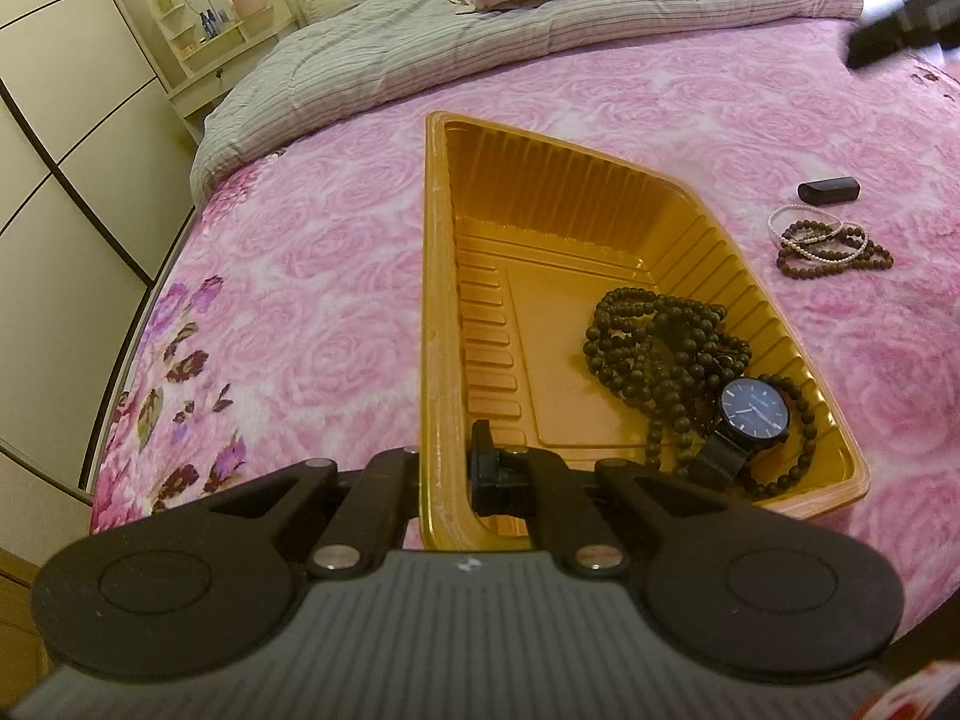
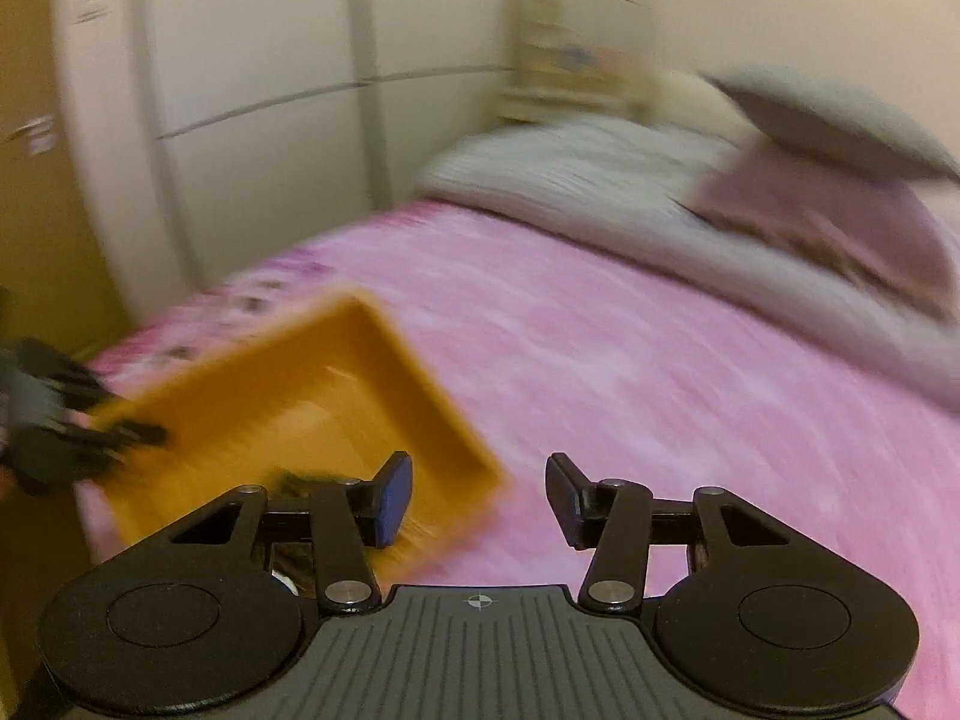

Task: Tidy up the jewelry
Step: 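Reach the right tool to the pearl necklace and grasp it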

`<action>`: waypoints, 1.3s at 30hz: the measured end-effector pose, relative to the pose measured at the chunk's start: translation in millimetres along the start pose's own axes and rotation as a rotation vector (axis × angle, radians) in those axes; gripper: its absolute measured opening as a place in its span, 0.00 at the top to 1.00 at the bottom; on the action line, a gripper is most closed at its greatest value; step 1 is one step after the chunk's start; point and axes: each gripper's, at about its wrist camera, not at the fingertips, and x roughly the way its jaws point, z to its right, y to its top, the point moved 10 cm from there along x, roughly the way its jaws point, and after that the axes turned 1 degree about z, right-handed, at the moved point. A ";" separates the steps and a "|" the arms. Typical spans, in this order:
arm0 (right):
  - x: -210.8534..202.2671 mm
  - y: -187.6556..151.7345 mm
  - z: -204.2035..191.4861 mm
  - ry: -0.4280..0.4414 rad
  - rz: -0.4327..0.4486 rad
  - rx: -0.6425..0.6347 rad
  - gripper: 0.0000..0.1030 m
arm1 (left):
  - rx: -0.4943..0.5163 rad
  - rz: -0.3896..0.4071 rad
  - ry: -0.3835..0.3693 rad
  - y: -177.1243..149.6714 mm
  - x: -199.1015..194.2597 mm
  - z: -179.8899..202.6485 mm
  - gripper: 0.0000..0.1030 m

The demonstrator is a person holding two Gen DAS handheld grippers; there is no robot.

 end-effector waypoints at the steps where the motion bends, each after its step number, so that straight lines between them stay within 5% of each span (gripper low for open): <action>1: 1.3 -14.1 12.7 -0.026 -0.013 0.027 0.52 | 0.001 -0.001 0.001 0.1 0.0 0.3 0.98; 6: 17.2 -82.9 55.8 -0.121 -0.084 0.127 0.52 | 0.002 -0.003 0.006 -0.1 -1.0 0.3 0.98; 10: 30.3 -109.5 66.2 -0.104 -0.099 0.248 0.52 | 0.004 -0.007 0.010 0.3 -1.1 0.2 0.98; 20: 70.6 -110.3 71.2 -0.073 -0.082 0.374 0.75 | 0.008 -0.013 0.017 0.3 -1.3 1.2 0.98; 39: 82.4 -112.1 72.4 -0.080 -0.135 0.422 0.98 | 0.011 -0.019 0.021 -0.3 -1.0 0.1 0.98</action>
